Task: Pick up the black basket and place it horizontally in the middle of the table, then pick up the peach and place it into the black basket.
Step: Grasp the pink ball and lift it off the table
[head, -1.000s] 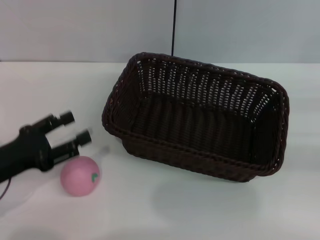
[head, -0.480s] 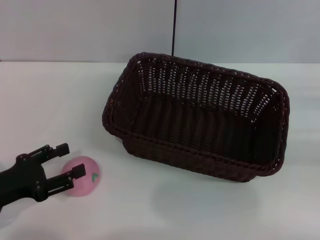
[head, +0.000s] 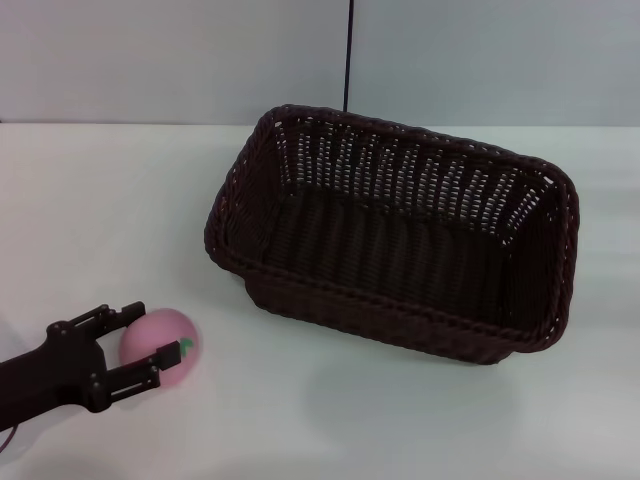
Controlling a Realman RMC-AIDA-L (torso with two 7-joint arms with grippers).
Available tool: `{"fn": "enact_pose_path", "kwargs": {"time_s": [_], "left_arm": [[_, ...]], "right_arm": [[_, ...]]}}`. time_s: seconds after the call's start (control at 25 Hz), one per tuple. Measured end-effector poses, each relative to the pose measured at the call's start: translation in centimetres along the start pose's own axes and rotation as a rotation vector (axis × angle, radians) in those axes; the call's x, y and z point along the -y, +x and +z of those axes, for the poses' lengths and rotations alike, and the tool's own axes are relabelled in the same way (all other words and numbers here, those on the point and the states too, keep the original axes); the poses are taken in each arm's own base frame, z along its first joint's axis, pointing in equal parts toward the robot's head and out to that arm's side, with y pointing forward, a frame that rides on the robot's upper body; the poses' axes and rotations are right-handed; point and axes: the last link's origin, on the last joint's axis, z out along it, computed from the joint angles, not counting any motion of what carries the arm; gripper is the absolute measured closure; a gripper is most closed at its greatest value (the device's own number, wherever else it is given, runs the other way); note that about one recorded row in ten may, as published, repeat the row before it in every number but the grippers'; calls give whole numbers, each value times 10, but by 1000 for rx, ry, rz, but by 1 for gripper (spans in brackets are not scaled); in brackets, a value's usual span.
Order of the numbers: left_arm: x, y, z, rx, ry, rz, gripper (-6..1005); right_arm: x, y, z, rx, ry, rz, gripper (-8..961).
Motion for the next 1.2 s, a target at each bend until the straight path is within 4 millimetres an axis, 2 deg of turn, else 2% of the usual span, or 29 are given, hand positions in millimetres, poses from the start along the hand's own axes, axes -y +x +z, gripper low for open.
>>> {"fn": "enact_pose_path", "kwargs": {"time_s": [0.52, 0.72, 0.8, 1.08, 1.2], "left_arm": [[-2, -1, 6, 41, -40, 23, 324], [-5, 1, 7, 30, -63, 26, 558], [-7, 4, 6, 14, -85, 28, 610], [-18, 50, -7, -234, -229, 56, 686], [-18, 68, 0, -317, -254, 62, 714]], "right_arm": [[-1, 3, -2, -4, 4, 5, 528], [-2, 5, -2, -9, 5, 8, 528], [-2, 6, -2, -10, 7, 10, 528], [-2, 7, -4, -9, 9, 12, 528], [-3, 7, -4, -9, 10, 15, 528]]}}
